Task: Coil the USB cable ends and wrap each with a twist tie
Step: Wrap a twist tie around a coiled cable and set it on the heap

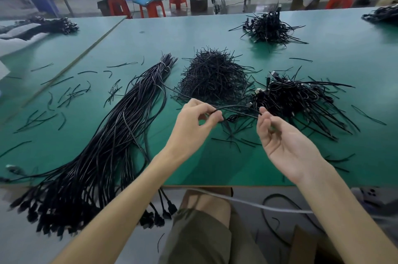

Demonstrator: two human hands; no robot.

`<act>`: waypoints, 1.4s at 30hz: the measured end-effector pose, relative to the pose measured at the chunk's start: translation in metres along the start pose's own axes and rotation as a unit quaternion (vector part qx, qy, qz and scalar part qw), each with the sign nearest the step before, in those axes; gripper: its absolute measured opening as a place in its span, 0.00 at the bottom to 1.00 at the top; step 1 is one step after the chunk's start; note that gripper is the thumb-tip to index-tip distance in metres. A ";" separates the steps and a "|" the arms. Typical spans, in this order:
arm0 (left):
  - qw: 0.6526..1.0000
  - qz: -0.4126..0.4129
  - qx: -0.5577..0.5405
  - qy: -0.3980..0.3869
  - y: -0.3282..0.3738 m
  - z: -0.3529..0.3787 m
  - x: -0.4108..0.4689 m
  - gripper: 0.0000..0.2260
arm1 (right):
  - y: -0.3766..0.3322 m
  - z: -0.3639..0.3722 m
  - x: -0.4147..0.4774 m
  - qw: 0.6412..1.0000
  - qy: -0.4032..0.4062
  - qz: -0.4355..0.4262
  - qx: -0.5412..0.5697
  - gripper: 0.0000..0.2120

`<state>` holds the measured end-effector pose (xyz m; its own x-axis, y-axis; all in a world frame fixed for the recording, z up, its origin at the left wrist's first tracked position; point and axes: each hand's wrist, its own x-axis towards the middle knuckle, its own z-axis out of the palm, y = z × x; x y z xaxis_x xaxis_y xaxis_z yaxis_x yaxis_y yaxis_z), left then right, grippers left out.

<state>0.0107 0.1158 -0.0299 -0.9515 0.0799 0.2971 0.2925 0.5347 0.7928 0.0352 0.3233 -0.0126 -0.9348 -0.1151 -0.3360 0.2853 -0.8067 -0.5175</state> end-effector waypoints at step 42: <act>0.613 -0.309 -0.723 0.086 0.004 -0.042 0.000 0.16 | 0.089 -0.008 -0.012 0.985 -0.001 -0.068 -0.159 0.08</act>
<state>0.0163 0.0831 -0.0045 -0.9357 0.0814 -0.3433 -0.2205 -0.8945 0.3888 0.0737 0.2580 -0.0609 -0.9692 -0.0191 -0.2457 0.2090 -0.5920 -0.7784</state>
